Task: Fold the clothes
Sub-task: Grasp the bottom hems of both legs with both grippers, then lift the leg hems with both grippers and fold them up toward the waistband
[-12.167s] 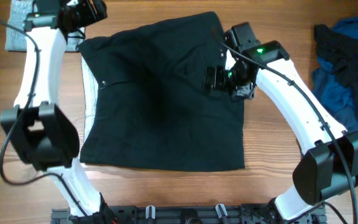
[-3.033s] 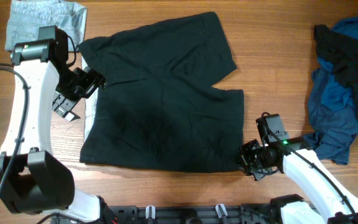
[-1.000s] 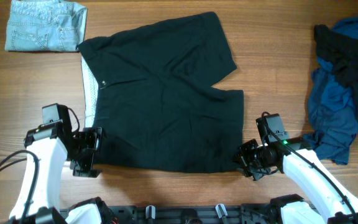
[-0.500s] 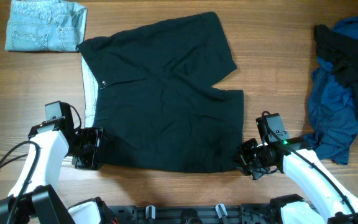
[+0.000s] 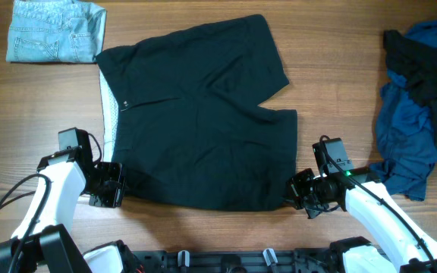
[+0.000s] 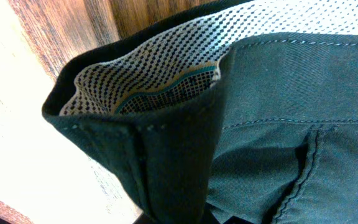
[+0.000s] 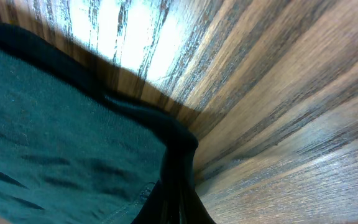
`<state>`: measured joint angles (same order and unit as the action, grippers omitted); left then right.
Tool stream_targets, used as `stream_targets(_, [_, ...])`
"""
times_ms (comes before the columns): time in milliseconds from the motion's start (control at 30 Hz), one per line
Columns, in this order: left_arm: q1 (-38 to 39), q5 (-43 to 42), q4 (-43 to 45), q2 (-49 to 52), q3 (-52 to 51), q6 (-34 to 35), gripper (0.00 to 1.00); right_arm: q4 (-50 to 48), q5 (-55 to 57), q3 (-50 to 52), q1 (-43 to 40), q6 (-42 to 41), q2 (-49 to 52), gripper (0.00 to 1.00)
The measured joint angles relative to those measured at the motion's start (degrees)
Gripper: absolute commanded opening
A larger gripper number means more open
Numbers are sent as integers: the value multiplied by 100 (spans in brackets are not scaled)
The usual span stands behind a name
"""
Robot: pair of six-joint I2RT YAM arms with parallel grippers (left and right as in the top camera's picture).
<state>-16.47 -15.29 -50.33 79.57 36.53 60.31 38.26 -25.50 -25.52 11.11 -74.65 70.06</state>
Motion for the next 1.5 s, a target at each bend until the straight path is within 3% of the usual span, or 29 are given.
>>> stream_targets(300, [0, -4, -269, 0, 61, -133, 4, 26, -2, -125, 0, 9, 0, 4])
stream_targets(767, [0, 0, -1130, -184, 778, -625, 4, 935, 643, -1537, 11, 907, 0, 4])
stream_targets(1100, [2, 22, -1840, -1355, 793, -645, 4, 1488, 1235, -2304, 33, 1661, 0, 4])
stream_targets(1500, [111, -15, -2452, -2402, 1163, -645, 4, 1357, 1731, -3606, 109, 2693, 118, 4])
